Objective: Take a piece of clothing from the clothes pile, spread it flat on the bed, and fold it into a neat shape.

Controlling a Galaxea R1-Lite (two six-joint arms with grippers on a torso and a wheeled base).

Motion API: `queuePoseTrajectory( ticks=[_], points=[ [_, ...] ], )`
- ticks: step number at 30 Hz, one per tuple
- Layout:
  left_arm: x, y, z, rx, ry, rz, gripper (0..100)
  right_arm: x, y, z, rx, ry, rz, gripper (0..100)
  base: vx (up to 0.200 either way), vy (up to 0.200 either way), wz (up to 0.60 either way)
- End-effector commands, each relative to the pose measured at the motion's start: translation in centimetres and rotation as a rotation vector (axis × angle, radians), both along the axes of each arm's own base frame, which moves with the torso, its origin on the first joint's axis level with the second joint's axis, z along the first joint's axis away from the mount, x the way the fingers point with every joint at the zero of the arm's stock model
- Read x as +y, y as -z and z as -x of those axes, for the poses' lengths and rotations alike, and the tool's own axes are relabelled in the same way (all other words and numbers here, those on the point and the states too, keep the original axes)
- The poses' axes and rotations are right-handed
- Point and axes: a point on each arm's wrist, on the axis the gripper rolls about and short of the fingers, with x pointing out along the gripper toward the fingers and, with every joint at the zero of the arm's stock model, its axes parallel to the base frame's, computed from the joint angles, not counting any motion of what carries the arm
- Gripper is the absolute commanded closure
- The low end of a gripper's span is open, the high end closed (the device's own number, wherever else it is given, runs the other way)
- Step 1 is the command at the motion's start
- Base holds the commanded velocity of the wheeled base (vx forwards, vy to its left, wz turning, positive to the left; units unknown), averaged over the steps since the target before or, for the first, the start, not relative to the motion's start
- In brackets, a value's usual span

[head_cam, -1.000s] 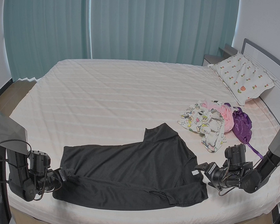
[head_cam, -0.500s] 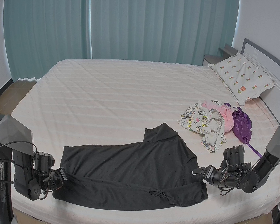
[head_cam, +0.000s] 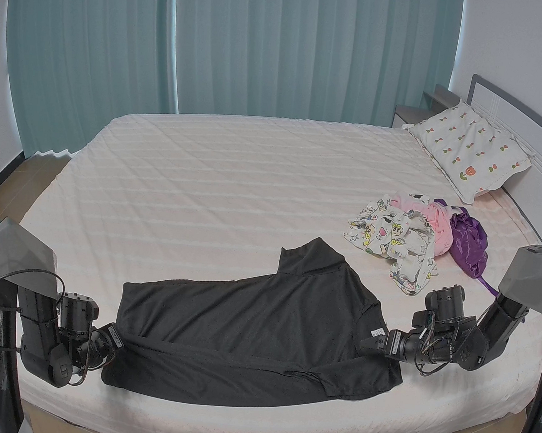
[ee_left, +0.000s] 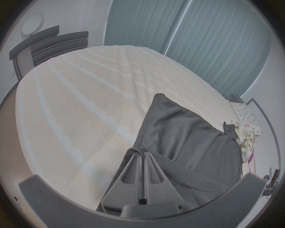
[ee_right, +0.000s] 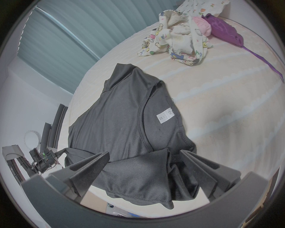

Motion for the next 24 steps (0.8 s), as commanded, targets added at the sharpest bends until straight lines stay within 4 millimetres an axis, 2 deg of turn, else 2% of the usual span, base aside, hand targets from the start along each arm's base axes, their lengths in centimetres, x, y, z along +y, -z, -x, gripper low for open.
queuePoseTrajectory(
  ticks=[1, 13, 14, 18, 24],
  points=[
    [0.1, -0.2, 0.1, -0.006, -0.005, 0.002, 100, 0.1, 0.8, -0.2, 0.017, -0.012, 0.0, 0, 0.0, 0.0, 0.0],
    [0.1, -0.3, 0.0, -0.008, -0.004, 0.003, 100, 0.1, 3.1, -0.5, 0.036, -0.095, 0.032, 0, 0.0, 0.0, 0.0],
    [0.1, -0.3, 0.0, -0.008, -0.004, 0.003, 100, 0.1, 3.1, -0.5, 0.036, -0.097, 0.031, 100, 0.0, 0.0, 0.0],
    [0.1, -0.3, 0.1, -0.008, -0.005, 0.002, 100, -0.1, 2.8, -0.5, 0.031, -0.09, 0.028, 100, 0.0, 0.0, 0.0],
    [0.1, -1.1, 0.4, -0.024, -0.002, -0.002, 100, -1.6, 0.8, -0.6, -0.009, -0.069, -0.028, 100, 0.0, 0.0, 0.0]
  ],
)
